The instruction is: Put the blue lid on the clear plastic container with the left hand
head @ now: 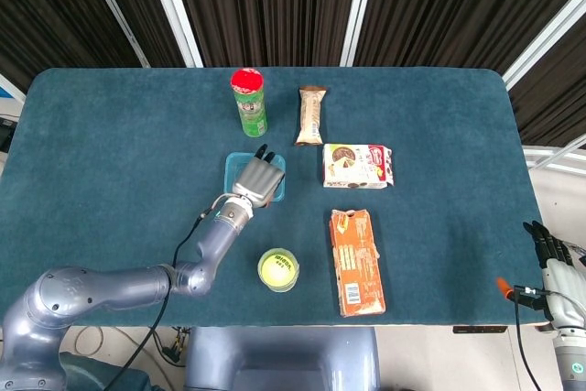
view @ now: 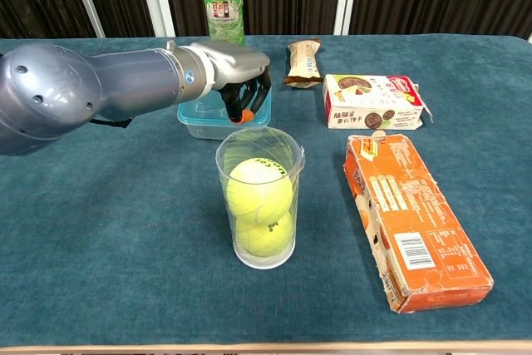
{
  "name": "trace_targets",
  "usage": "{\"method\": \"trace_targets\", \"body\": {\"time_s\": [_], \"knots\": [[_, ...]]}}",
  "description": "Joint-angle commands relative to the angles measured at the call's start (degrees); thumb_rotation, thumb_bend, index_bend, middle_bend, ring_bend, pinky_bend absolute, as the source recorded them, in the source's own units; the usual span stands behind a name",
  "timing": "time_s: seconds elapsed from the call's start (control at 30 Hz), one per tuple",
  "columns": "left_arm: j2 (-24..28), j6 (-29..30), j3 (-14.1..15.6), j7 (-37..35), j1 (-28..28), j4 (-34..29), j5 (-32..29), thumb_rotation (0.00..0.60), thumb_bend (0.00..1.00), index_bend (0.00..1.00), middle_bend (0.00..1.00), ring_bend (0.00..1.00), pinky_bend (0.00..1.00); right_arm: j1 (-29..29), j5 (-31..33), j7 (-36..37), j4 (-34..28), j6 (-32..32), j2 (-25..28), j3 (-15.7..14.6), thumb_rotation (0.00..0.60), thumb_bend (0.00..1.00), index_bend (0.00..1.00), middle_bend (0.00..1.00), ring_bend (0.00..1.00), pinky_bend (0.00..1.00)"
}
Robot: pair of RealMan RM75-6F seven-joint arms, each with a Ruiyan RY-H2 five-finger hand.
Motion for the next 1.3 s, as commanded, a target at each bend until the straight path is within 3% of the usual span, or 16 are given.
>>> {"method": "trace_targets", "body": {"time_s": [0.03, 1.3], "knots": [[-0.4, 0.0, 0.1, 0.2, 0.1, 0.5, 0.3, 0.600, 0.51, 0.69, 0.55, 0.12, 0.04, 0.0, 0.0, 0.0, 0.0, 0.0, 0.0, 0.0, 0.600, 0.29, 0.07, 0.00, 0.00, 0.00], [-2.9, -1.0, -0.6, -0.6, 2.8, 4.9, 4.2, 0.600, 0.51, 0.69, 0.55, 0.12, 0.04, 0.0, 0.1, 0.2, -0.1, 0.0, 0.1, 0.1, 0.600, 0.29, 0.07, 0.00, 0.00, 0.00]]}}
